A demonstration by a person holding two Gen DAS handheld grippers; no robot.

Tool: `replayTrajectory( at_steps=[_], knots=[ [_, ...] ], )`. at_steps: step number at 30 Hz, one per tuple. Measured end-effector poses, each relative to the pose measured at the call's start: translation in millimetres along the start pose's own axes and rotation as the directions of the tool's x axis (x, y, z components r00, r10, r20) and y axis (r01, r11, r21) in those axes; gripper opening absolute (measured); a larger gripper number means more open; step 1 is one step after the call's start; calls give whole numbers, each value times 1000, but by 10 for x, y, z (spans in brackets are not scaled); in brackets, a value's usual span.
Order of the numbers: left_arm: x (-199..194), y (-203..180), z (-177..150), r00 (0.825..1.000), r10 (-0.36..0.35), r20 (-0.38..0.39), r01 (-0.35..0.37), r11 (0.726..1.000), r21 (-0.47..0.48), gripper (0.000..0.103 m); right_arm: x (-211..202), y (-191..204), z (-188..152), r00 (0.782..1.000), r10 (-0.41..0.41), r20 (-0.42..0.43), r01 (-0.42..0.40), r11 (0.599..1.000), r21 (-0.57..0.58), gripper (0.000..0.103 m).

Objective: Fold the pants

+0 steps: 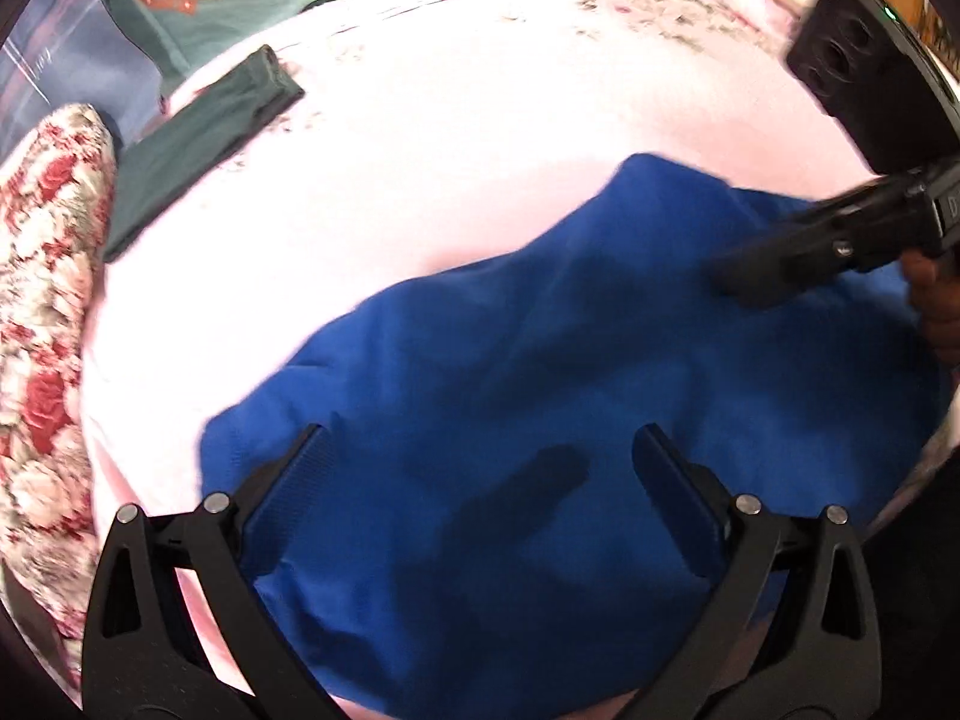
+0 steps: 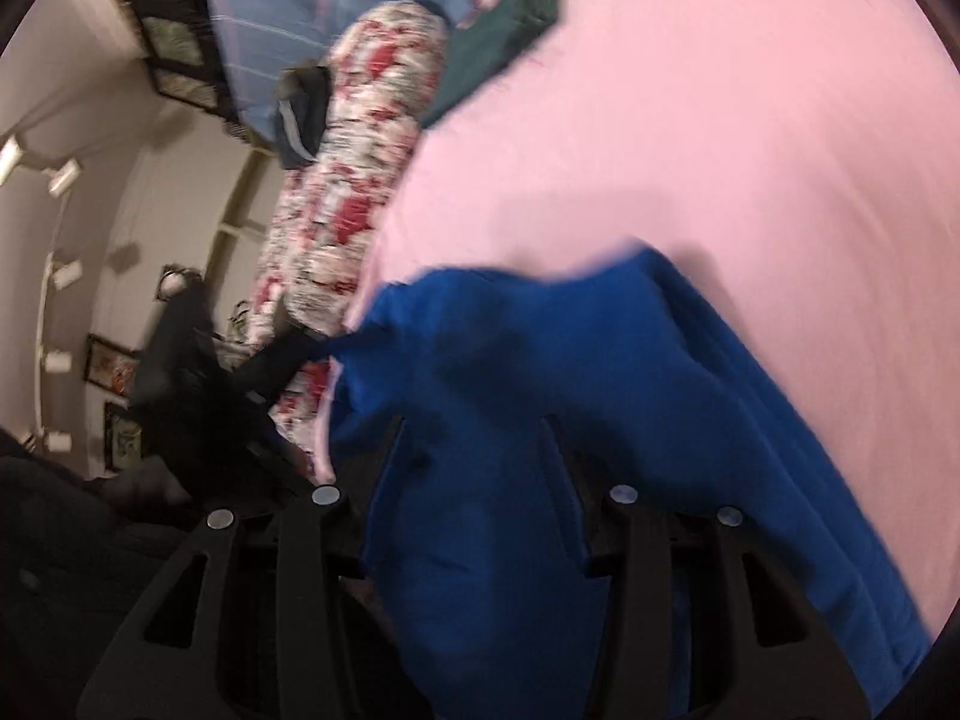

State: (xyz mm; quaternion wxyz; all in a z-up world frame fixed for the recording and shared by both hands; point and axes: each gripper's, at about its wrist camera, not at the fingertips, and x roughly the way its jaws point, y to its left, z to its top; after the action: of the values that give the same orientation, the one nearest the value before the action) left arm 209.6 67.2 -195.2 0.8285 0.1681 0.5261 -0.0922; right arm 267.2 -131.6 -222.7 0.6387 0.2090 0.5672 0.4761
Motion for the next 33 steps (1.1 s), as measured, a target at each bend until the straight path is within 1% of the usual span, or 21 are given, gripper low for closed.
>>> replayTrajectory(
  at_steps=[1, 3, 5, 6, 7, 8, 9, 11, 12, 15, 18, 20, 21, 22, 24, 25, 26, 27, 28, 31, 33],
  knots=[
    [71, 59, -41, 1000, 7, -12, -7, 1000, 4, 101, -54, -90, -68, 1000, -24, 11, 24, 1000, 20, 43],
    [171, 115, -106, 1000, -6, -27, 7, 1000, 22, 101, -241, -227, -171, 998, -30, 46, 28, 999, 45, 41],
    [166, 98, -137, 1000, 4, 2, -4, 999, 52, 101, -591, -374, -334, 990, -99, 96, 91, 992, 83, 41],
    [161, 126, -131, 1000, 3, 0, -3, 999, 50, 101, -720, -418, -409, 985, -134, 111, 125, 988, 91, 38],
    [164, 134, -113, 1000, 2, -9, -2, 999, 42, 101, -940, -510, -543, 981, -142, 133, 127, 985, 119, 28],
    [157, 132, -91, 1000, 8, -18, -7, 999, 40, 101, -1090, -550, -654, 975, -160, 152, 139, 980, 142, 32],
    [130, 113, -84, 1000, 19, -24, -18, 999, 42, 101, -1238, -564, -764, 959, -233, 162, 204, 963, 173, 32],
    [31, 54, -32, 998, 60, -18, -60, 998, 35, 101, -1534, -514, -974, 939, -273, 207, 227, 949, 220, 40],
    [-45, 14, -16, 998, 56, -3, -56, 998, 27, 101, -1626, -432, -1056, 929, -285, 236, 232, 946, 228, 42],
    [-290, -283, 114, 997, -29, 65, 28, 999, 16, 101, -1670, -93, -1307, 935, -235, 265, 194, 966, 172, 44],
    [-290, -697, 169, 990, -121, 73, 117, 991, 64, 101, -1551, -41, -1601, 930, -262, 259, 215, 957, 196, 44],
    [-112, -1041, 123, 992, -118, 36, 113, 986, 124, 101, -1563, -202, -1789, 913, -341, 223, 282, 924, 258, 41],
    [20, -1162, 79, 995, -102, -5, 101, 984, 149, 101, -1585, -228, -1863, 909, -348, 232, 282, 920, 274, 40],
    [47, -1200, 38, 996, -81, 23, 77, 988, 132, 101, -1676, -204, -1929, 896, -367, 249, 291, 911, 293, 43],
    [71, -1168, 89, 996, -89, -14, 89, 993, 82, 101, -1907, -77, -2004, 853, -439, 282, 355, 884, 304, 44],
    [60, -1134, 143, 994, -97, -39, 99, 994, 52, 101, -2117, 20, -2073, 820, -459, 342, 364, 880, 306, 46],
    [17, -1107, 201, 995, -96, -32, 97, 995, 25, 101, -2289, 71, -2141, 787, -480, 389, 371, 870, 324, 48],
    [-21, -1095, 250, 995, -96, -15, 97, 995, 6, 101, -2468, 91, -2225, 748, -510, 424, 382, 854, 354, 52],
    [-101, -1107, 317, 994, -104, 13, 104, 994, -19, 101, -2660, 82, -2311, 697, -564, 444, 410, 820, 399, 52],
    [-231, -1301, 535, 986, -158, 59, 161, 985, -65, 101, -2958, -37, -2467, 593, -683, 427, 489, 726, 483, 52],
    [-318, -1597, 628, 976, -201, 80, 205, 978, -49, 101, -3050, -170, -2514, 569, -719, 398, 504, 688, 522, 52]
  ],
)
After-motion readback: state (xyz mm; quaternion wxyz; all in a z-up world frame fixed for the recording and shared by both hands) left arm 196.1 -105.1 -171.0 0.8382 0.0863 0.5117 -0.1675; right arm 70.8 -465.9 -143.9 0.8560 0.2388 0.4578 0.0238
